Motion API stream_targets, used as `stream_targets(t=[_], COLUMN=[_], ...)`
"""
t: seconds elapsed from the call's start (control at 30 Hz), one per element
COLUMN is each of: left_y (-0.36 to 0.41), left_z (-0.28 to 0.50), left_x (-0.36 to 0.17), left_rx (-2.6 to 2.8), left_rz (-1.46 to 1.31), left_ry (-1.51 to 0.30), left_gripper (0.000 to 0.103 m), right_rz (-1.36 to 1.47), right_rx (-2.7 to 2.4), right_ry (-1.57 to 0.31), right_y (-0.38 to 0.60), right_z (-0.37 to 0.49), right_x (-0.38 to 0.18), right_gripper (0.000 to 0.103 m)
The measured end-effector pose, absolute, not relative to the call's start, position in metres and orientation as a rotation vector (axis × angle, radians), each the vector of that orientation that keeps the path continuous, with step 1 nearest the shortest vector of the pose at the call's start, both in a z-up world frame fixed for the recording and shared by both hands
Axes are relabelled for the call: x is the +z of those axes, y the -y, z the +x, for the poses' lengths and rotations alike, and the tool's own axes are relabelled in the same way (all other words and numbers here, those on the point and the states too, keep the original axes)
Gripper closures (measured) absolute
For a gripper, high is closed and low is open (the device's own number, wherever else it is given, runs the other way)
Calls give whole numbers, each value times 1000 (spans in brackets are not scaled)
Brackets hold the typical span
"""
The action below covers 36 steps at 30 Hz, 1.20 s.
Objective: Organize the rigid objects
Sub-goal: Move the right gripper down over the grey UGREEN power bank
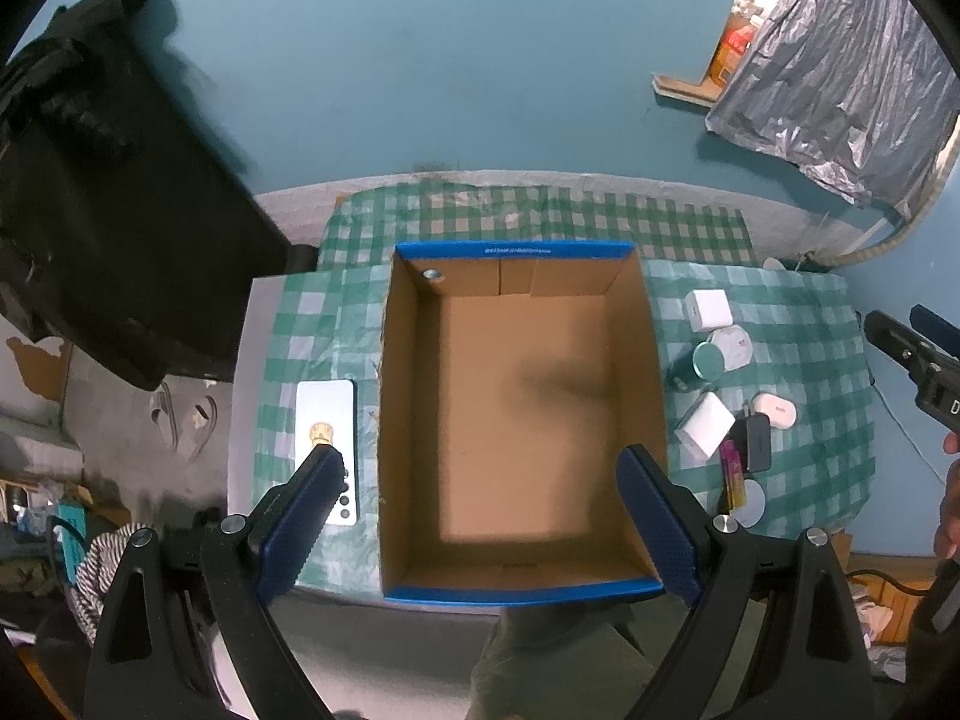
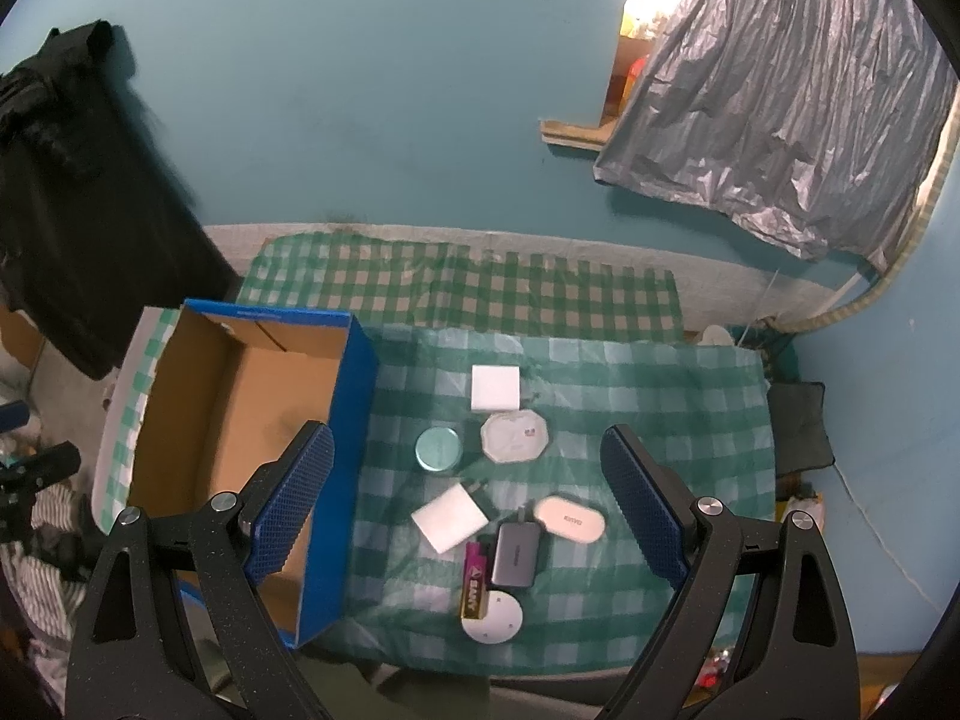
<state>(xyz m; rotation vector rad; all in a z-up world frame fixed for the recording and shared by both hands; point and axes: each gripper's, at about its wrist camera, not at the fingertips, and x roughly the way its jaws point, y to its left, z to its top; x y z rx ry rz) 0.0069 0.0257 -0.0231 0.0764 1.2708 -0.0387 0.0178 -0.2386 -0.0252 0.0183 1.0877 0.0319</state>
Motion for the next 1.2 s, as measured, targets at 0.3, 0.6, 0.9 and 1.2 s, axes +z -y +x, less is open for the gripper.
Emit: stream_targets(t=[0.3, 0.6, 0.9, 1.2], left_y=[-54, -87, -98, -111], left_z=[15, 14, 12, 4], left_x=[-81, -138, -169, -181], left_rx=[14, 50, 54, 69], left_rz=[116, 63, 46, 57], left_ry=[-1378, -1488, -1544, -1567], left_gripper=[10, 11, 22, 58], right_rz=[71, 102, 111, 56], right_rx=[17, -73, -64, -41], right_ry=[-1221, -1355, -1446, -1493], right_y=[273, 314, 321, 313], right_z=[17, 13, 8, 7], right_x=[-80, -132, -178, -208], right_gripper=[12, 14, 14, 14])
